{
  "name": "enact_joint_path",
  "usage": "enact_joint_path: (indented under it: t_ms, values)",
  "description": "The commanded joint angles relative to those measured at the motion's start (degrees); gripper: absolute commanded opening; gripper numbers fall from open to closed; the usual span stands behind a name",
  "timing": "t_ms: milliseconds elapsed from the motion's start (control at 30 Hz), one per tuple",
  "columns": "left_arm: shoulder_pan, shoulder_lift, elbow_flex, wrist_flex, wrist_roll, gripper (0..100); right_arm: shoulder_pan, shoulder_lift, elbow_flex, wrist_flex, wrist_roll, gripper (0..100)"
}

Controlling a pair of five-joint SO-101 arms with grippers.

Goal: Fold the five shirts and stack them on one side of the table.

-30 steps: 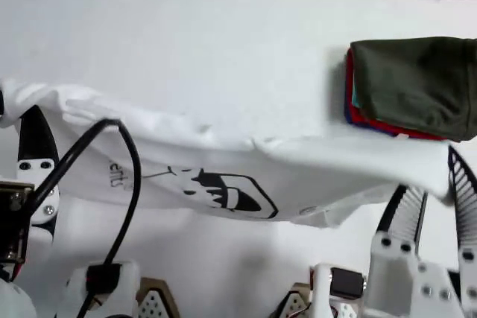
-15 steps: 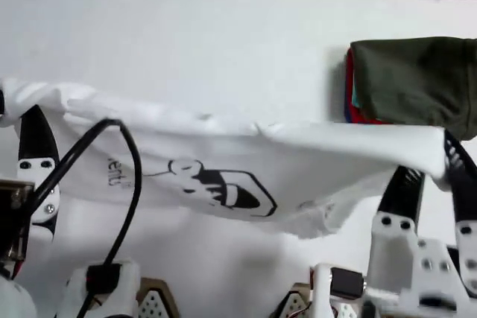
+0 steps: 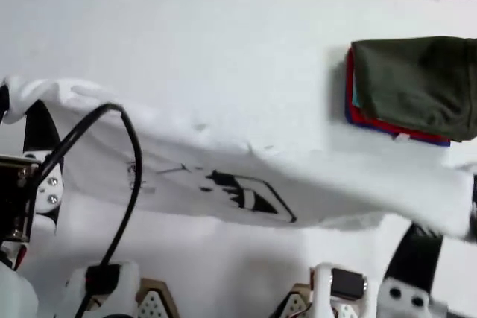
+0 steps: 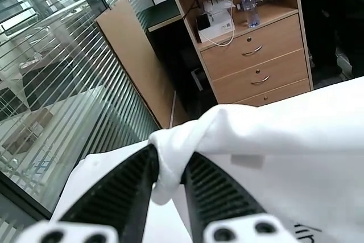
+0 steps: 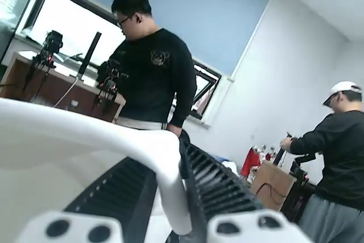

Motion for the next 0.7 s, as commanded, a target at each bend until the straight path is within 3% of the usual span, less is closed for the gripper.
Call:
enact_joint_path:
  t_ms: [0, 200, 367, 533, 667]
  values:
    - [-0.53, -0.09, -0.13, -1.14, 0.53, 3, 0.48, 1.80, -2.90, 0.48, -0.09, 1.8]
    - [-0.53, -0.09, 0.04, -0.97, 0.53, 3, 0.22, 2.33, 0.62, 0.75, -0.35, 1.8]
    - [-0.44, 0.35, 1.45, -1.14, 0.53, 3, 0.13, 2.24, 18.20, -3.56, -0.62, 1.8]
    - [-0.26, 0.44, 11.47, -3.52, 0.18, 3, 0.04, 2.24, 38.68, -14.11, -0.35, 1.8]
    - [-0.44, 0.44, 24.48, -9.93, 0.09, 3, -2.24, 2.24, 50.46, -22.64, -0.09, 1.8]
